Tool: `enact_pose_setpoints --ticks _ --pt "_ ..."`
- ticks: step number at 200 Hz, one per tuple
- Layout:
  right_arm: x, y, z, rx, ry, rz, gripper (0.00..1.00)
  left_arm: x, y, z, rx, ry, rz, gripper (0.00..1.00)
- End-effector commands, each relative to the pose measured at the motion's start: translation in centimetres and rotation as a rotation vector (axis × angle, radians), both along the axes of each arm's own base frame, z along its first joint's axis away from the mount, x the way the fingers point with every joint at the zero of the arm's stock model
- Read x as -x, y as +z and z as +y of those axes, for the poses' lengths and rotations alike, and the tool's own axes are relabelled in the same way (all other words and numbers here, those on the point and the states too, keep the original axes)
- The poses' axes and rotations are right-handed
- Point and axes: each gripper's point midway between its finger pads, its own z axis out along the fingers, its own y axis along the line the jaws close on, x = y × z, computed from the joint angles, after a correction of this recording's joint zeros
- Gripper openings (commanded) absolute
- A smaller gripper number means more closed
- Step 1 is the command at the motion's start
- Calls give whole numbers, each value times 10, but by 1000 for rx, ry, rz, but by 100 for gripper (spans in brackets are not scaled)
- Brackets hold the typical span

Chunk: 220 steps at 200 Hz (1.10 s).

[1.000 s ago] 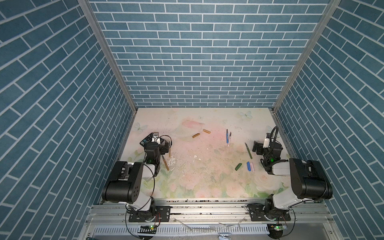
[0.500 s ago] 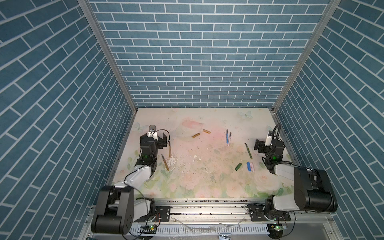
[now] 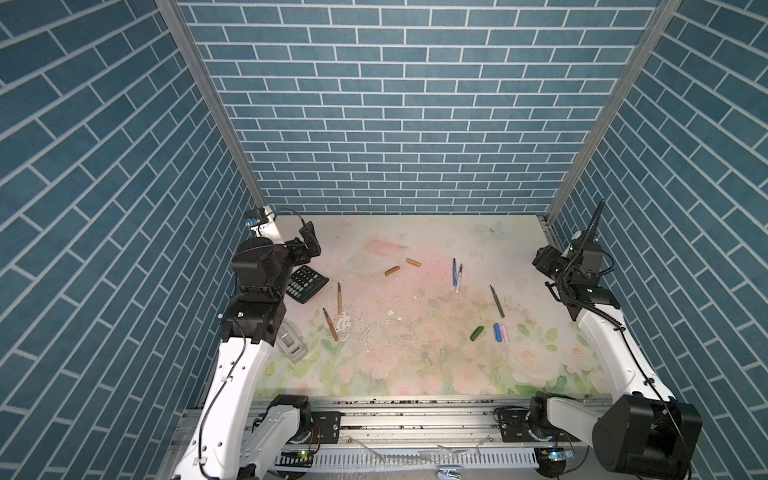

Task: Insert the pens into the pen caps
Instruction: 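Reach the right gripper over the white pen while the left arm swings toward center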

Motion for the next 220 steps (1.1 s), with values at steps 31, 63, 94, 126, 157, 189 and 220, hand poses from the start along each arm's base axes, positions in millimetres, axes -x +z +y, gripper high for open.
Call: enact_pose_setpoints --ticks 31,63,94,126,157,189,220 --pt "33 -26 41 -107 133 230 36 8 5 -45 177 -261 -109 100" --pt "57 -44 35 37 82 360 27 -14 25 -48 331 -257 -125 93" --pt "71 -65 56 29 187 452 20 -51 15 -95 396 -425 48 80" --pt "76 -80 74 44 273 520 15 -57 -46 -167 328 -572 283 77" --pt "85 -91 90 37 314 558 13 -41 -107 -216 440 -710 482 75" --pt "95 -107 91 56 321 612 11 -29 -121 -245 479 -787 550 74" --pt "105 -131 84 83 293 690 10 -20 -119 -256 491 -820 547 74"
